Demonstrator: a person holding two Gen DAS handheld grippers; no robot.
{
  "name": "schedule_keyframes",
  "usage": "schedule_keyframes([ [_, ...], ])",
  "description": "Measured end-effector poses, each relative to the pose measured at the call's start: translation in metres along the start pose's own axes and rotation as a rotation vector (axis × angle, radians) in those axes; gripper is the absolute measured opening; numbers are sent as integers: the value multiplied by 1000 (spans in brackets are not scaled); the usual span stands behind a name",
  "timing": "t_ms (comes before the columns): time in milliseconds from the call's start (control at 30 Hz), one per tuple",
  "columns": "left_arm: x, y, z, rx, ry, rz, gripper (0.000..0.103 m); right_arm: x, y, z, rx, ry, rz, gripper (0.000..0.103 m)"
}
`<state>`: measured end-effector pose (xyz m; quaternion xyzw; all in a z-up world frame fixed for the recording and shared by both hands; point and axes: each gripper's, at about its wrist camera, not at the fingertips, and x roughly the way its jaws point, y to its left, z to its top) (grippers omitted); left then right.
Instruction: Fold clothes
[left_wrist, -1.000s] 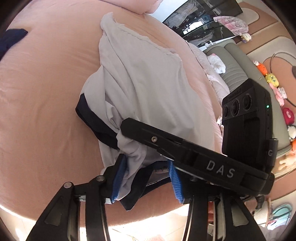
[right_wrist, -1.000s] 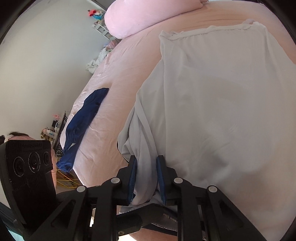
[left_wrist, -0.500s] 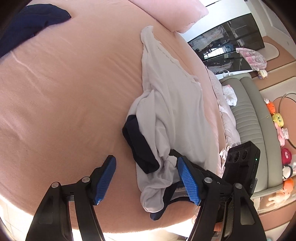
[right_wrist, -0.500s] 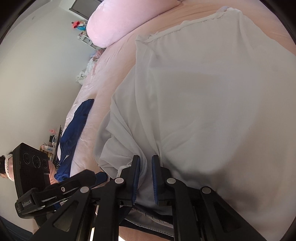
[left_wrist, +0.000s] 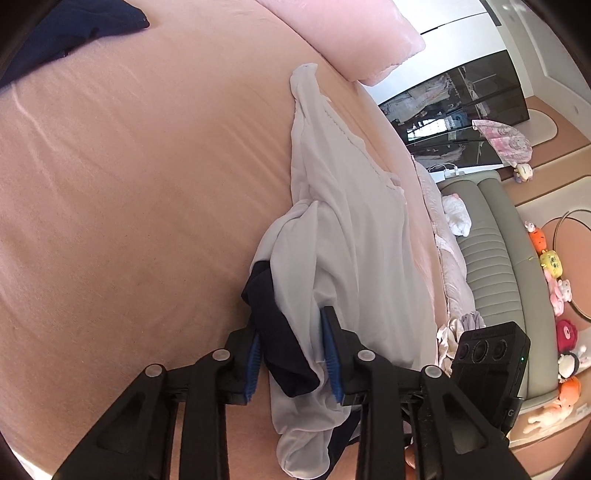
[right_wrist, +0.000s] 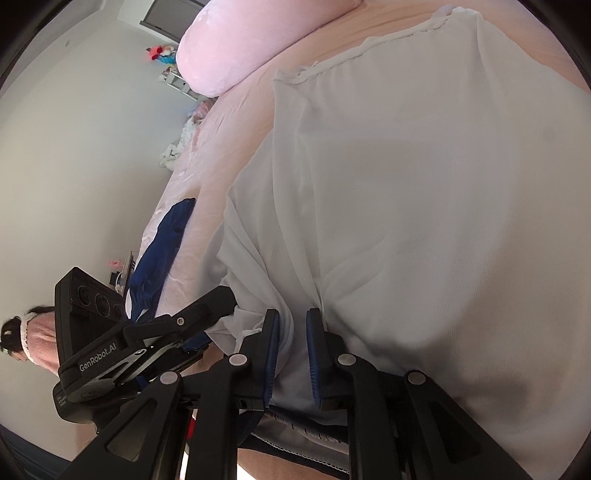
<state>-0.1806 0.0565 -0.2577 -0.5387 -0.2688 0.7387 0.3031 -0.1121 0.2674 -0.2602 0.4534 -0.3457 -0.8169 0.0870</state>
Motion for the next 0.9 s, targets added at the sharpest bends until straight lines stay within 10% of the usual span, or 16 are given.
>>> schedule_keyframes([
  [233,-17,-2,13,-16,-34,-101,18,-6,47,-10,-280,3,-75,63],
  [667,-2,-37,36,107,55,-127,18,-21,62,1,-300,-31,-25,63],
  [900,-19,-9,40,-9,21,-225,18,-21,71,0,-346,-19,-66,63],
])
